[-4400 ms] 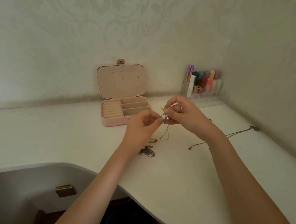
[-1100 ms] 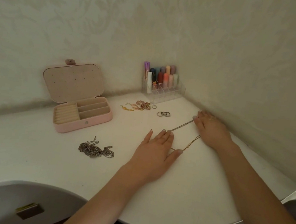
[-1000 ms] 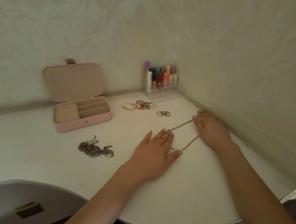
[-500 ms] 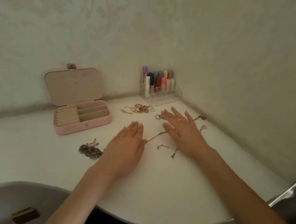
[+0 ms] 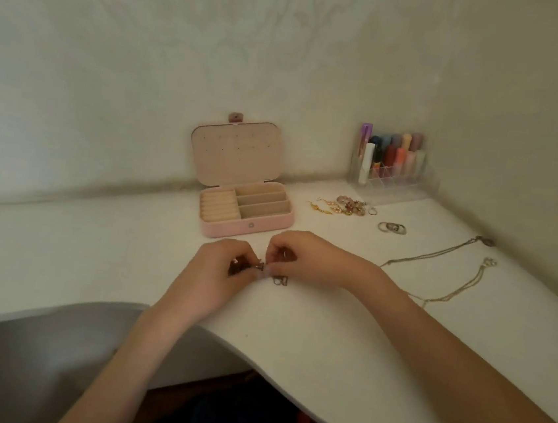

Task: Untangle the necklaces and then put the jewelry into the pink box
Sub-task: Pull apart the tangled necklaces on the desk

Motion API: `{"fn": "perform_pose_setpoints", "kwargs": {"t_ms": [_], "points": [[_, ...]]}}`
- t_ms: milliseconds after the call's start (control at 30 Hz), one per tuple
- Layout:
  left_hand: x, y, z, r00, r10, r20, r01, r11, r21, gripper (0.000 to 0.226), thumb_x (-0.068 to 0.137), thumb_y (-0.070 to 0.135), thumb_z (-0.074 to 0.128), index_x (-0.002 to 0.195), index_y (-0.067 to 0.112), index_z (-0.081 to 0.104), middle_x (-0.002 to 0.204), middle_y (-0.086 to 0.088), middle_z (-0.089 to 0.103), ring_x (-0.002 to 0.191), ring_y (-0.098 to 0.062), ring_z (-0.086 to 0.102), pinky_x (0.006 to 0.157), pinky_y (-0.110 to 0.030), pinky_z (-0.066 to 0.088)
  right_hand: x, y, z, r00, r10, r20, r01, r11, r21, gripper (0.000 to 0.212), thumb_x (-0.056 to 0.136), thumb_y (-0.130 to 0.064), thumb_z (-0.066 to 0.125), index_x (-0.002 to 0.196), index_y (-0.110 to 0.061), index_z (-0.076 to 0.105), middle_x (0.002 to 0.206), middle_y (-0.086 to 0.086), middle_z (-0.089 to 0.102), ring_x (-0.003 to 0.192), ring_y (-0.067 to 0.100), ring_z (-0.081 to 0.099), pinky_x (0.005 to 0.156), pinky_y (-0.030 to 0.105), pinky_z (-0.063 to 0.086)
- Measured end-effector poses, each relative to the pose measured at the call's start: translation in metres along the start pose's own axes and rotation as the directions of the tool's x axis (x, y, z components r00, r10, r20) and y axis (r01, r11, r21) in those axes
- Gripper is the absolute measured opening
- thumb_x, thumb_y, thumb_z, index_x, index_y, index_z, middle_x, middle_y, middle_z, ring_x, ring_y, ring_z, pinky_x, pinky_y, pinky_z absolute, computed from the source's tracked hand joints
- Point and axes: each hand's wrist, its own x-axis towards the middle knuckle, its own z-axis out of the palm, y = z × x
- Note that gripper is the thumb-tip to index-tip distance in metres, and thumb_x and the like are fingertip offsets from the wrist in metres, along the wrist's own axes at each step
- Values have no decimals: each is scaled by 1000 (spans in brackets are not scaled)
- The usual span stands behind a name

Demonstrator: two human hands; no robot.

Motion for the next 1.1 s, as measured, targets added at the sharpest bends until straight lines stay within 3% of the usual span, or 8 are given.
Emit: {"fn": "perform_pose_setpoints", "kwargs": {"t_ms": [100,267,367,500,733,833,1000,1100], "points": [[6,-2,5,989,-111,-94,80,956,-282,9,84,17,70,76,20,68,71,8,70,66,0,62,64,-14,48,-2,8,0,995,-21,-94,33,991,127,9,88,-23,64,80,-20,60,74,-10,61,63,-3,51,62,12,41],[28,14,17,977,-212,-3,154,717,-680,12,95,13,53,84,11,56,64,4,63,55,-1,57,54,-17,45,-1,14,-4,979,90,-184,36,810,585,6,95,-11,54,90,-8,52,82,2,62,75,6,61,76,26,52],[32,14,21,977,-213,-11,139,675,-725,12,94,14,55,83,12,57,66,1,64,57,-5,56,57,-20,45,0,14,1,955,166,-247,45,739,672,6,95,-11,53,90,-9,50,87,5,63,80,12,63,75,28,54],[30,10,20,965,-260,-12,146,577,-803,9,91,13,59,84,8,60,69,-5,70,61,-16,64,61,-27,50,-5,8,5,843,94,-530,90,946,310,12,87,-21,66,82,-15,56,82,-10,60,83,3,54,75,11,41],[30,11,24,960,-278,37,179,506,-844,11,94,12,55,84,8,55,67,-5,72,61,-13,69,62,-23,55,0,2,21,839,88,-537,-30,993,115,28,72,-41,77,84,-23,59,90,-5,60,85,10,49,74,27,41],[29,10,25,949,-315,4,174,515,-839,10,94,10,55,84,11,53,64,-3,71,58,-13,68,60,-23,56,4,-1,24,820,63,-569,-13,996,92,20,75,-28,76,86,-18,63,89,-3,60,80,2,47,70,15,37],[28,8,26,939,-343,-30,155,499,-852,14,91,4,59,83,14,52,61,-1,70,57,-10,68,57,-21,56,5,-4,24,801,192,-567,40,927,372,8,82,-15,71,75,-18,67,71,-7,64,62,-1,54,62,11,42],[28,6,24,932,-359,-56,141,499,-855,12,89,2,60,84,11,54,58,1,69,56,-8,67,56,-19,54,4,-3,21,834,335,-438,76,717,693,10,86,-9,66,79,-16,68,74,0,66,70,9,59,72,25,51]]}}
